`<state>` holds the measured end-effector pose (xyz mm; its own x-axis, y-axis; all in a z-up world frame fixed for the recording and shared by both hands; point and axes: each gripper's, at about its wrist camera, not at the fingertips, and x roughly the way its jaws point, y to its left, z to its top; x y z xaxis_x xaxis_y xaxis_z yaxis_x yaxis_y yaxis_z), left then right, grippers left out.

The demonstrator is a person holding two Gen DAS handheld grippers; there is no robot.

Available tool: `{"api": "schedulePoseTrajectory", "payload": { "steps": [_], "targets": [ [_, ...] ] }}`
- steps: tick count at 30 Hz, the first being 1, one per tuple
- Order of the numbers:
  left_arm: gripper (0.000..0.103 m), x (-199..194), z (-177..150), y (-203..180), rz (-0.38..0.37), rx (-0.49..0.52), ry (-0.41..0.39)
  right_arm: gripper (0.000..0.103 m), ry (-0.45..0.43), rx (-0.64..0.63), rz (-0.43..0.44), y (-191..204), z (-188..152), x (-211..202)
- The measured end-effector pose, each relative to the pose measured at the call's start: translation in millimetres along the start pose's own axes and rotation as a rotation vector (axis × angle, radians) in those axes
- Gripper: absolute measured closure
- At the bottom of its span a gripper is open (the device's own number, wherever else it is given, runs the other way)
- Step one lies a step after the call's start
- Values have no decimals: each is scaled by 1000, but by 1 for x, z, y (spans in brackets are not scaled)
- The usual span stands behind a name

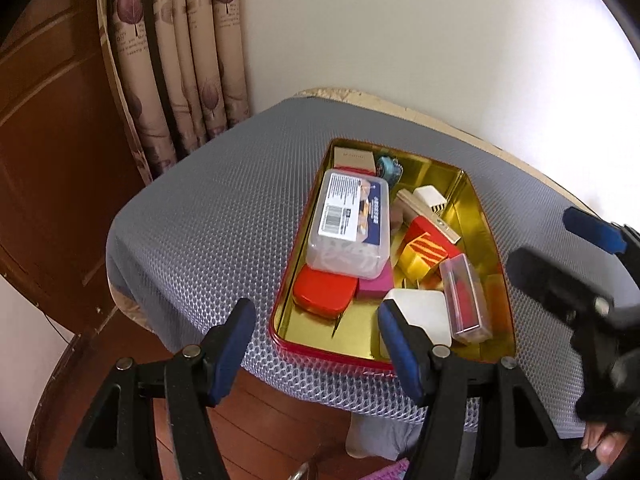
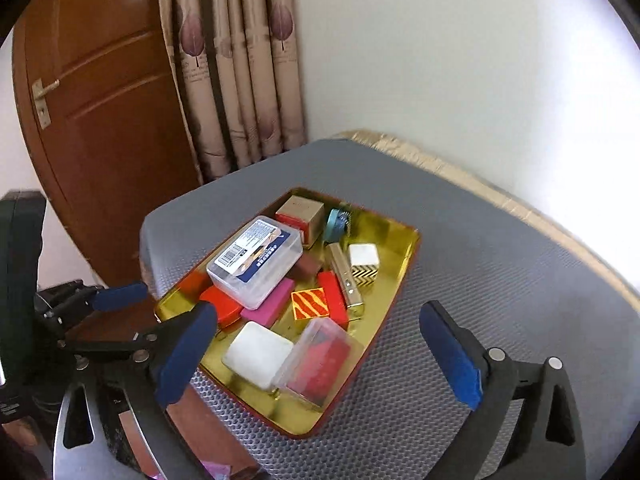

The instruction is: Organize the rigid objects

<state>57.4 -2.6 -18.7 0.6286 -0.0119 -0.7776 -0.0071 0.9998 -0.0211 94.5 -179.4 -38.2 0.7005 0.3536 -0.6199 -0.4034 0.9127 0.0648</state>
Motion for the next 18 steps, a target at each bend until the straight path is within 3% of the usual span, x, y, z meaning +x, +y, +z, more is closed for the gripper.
{"api": "schedulePoseTrajectory", "payload": {
  "steps": [11,15,18],
  "targets": [
    [38,-19,-3,-2,-24,-23,-116,1,-96,27,-149,12,-7,-35],
    [38,-29,-4,-2,-48,-50,-166,1,-233,53,-228,18,-7,-70],
    [38,-34,-3,1,-65,-75,-180,1,-416,33,-314,24,-21,-90]
  ]
}}
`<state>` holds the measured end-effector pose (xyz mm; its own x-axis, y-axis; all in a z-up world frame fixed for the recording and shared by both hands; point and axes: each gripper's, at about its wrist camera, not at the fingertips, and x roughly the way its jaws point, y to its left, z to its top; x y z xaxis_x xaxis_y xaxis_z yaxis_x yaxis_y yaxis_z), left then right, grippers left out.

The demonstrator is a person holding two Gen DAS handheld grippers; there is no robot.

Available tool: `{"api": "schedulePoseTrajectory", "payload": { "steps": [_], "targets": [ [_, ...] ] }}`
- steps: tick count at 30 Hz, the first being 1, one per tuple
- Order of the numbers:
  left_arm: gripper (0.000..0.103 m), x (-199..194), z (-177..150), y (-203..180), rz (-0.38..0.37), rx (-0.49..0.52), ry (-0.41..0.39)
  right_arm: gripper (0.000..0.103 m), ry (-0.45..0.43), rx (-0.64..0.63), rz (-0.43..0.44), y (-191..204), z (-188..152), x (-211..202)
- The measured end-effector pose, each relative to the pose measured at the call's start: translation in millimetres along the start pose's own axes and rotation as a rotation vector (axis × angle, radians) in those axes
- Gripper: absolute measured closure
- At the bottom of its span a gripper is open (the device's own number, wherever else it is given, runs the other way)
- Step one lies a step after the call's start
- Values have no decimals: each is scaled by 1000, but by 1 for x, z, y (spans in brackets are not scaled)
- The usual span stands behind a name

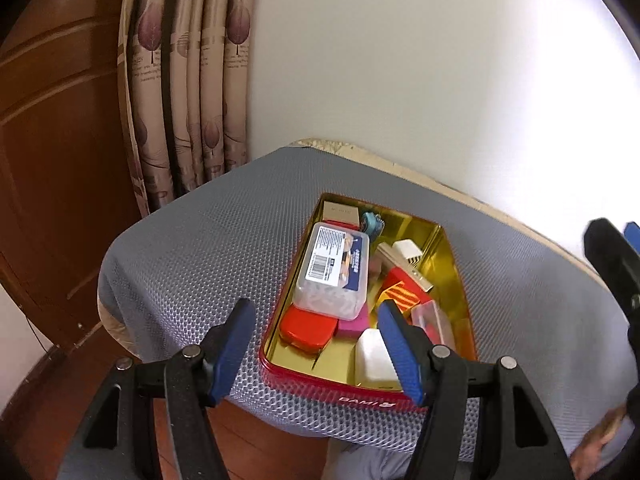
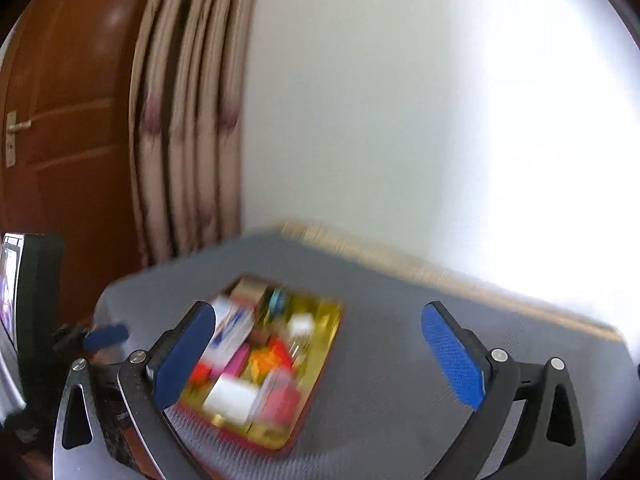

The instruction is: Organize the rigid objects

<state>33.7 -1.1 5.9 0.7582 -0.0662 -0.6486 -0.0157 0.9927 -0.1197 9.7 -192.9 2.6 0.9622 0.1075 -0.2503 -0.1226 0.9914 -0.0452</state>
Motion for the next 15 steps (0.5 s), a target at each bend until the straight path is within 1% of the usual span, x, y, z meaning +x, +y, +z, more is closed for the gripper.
{"api": "schedulePoseTrajectory", "payload": {
  "steps": [1,2,4,5,10,13,15],
  "targets": [
    [38,-1,1,0,1,1,-7,1,-28,-2,-2,-1,-4,-4],
    [38,-3,1,0,5,5,-13,0,-22,-1,5,-2,-7,-5],
    [38,-9,2,-3,28,25,-26,1,64,4,14,-2,-8,2],
    [38,-13,2,-6,43,39,-44,1,78,9,12,-2,-8,2],
    [38,-27,-1,-14,90,100,-98,0,26,46,-41,-4,4,-20],
    [38,-41,0,-11,74,79,-127,0,16,66,-56,-4,8,-30],
    [38,-52,2,-8,73,72,-147,0,33,85,-58,-6,10,-32]
  ]
}}
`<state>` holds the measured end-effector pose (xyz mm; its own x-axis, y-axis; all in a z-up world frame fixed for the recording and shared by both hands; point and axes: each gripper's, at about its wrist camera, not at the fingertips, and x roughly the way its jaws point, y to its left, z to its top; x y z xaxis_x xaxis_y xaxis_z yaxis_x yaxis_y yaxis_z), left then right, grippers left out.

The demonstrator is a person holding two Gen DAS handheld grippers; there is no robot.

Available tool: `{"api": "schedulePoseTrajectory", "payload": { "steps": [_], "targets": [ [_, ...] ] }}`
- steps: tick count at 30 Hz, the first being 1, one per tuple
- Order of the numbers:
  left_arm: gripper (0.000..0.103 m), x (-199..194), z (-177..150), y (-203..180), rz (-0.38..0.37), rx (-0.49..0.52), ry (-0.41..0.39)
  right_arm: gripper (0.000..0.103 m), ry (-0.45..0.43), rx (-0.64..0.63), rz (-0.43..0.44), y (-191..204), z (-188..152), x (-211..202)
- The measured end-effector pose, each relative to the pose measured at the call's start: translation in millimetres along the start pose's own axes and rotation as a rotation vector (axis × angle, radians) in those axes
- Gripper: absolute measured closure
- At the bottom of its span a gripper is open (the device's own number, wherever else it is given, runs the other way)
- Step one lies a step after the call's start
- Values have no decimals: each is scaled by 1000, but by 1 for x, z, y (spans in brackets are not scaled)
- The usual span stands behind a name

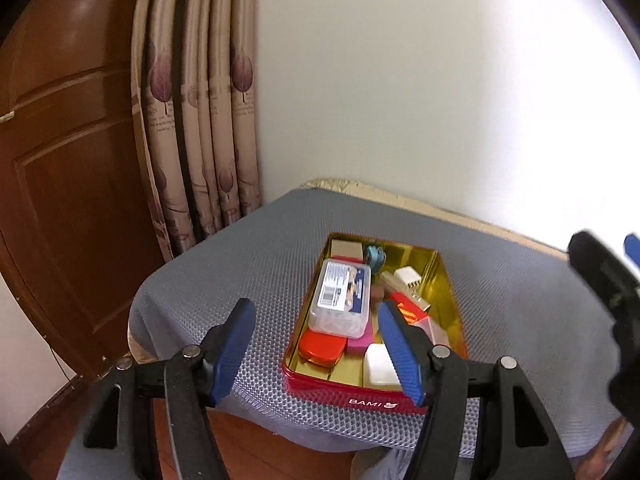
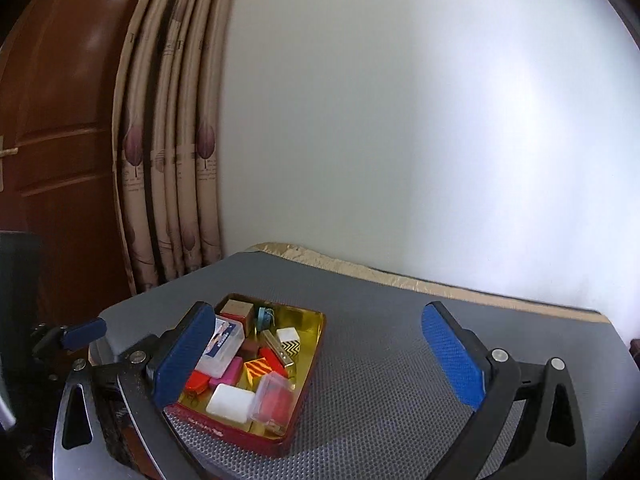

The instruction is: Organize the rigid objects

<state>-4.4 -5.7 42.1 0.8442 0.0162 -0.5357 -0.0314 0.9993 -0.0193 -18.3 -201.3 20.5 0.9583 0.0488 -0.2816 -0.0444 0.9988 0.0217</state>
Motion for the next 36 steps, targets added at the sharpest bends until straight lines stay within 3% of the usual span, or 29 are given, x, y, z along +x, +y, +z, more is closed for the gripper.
{"api": "schedulePoseTrajectory", "payload": {
  "steps": [7,11,14,28,36],
  "targets": [
    [38,-27,-3,14,39,68,-77,0,46,82,-3,0,-1,-4],
    [37,-26,-6,24,-9,24,-43,0,83,86,-22,12,-9,0],
    [37,-24,-7,24,-4,42,-40,0,107,97,-23,18,-14,-1],
    [37,-37,-10,13,-39,99,-86,0,66,70,-25,23,-8,-13],
    [37,-31,-7,18,-43,73,-55,0,74,77,-29,21,-11,-13]
  ]
}}
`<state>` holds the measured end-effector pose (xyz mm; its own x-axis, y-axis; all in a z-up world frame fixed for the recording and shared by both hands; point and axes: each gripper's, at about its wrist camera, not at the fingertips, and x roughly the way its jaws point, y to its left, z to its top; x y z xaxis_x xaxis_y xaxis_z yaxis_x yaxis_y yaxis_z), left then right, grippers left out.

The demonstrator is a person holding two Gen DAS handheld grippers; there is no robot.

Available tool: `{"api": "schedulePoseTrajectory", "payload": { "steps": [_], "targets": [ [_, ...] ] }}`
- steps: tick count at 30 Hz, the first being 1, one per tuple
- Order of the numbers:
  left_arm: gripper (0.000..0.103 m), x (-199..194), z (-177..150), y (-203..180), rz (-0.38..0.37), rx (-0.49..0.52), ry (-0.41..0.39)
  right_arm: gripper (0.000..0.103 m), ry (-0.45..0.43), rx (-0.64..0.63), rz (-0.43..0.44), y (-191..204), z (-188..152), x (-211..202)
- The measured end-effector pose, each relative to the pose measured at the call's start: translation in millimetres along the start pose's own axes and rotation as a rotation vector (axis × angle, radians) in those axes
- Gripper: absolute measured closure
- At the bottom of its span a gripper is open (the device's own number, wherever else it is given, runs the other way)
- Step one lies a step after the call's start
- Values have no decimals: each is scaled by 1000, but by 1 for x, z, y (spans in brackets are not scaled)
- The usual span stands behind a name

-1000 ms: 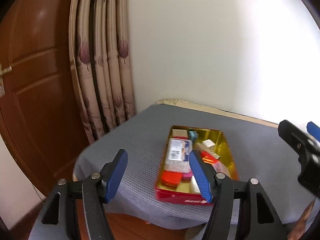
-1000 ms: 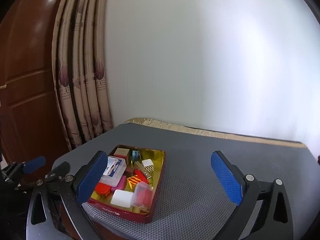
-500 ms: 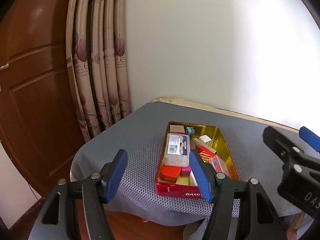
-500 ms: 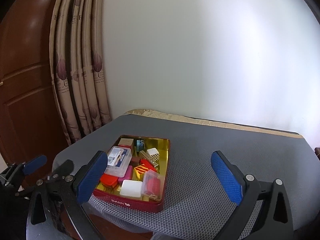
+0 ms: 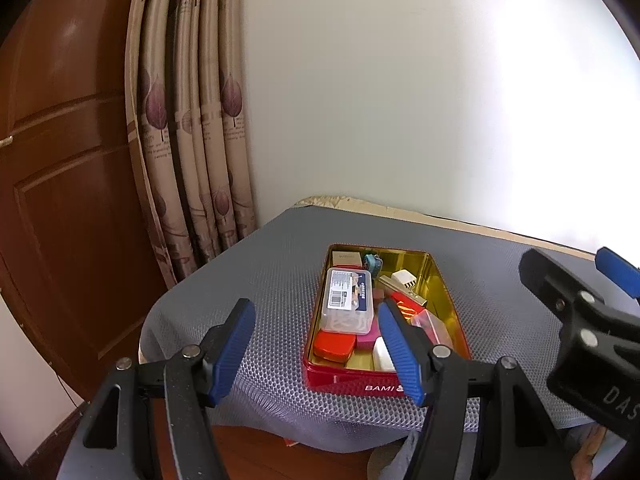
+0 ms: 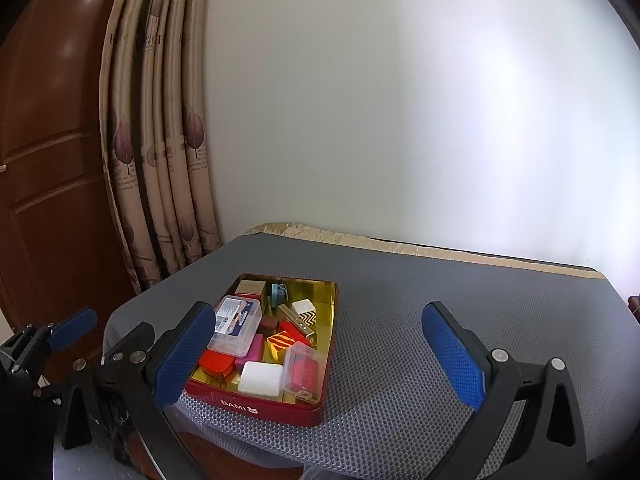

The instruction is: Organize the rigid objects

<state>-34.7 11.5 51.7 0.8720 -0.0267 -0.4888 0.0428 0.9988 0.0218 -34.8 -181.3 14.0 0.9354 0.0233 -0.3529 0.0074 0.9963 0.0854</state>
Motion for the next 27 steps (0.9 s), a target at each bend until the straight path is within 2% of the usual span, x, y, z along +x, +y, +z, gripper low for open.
{"api": "schedulePoseTrajectory", "payload": {
  "steps": [27],
  "targets": [
    [37,-2,0,-2,16,12,-5,0,32,-9,18,0,-5,-3]
  ]
}}
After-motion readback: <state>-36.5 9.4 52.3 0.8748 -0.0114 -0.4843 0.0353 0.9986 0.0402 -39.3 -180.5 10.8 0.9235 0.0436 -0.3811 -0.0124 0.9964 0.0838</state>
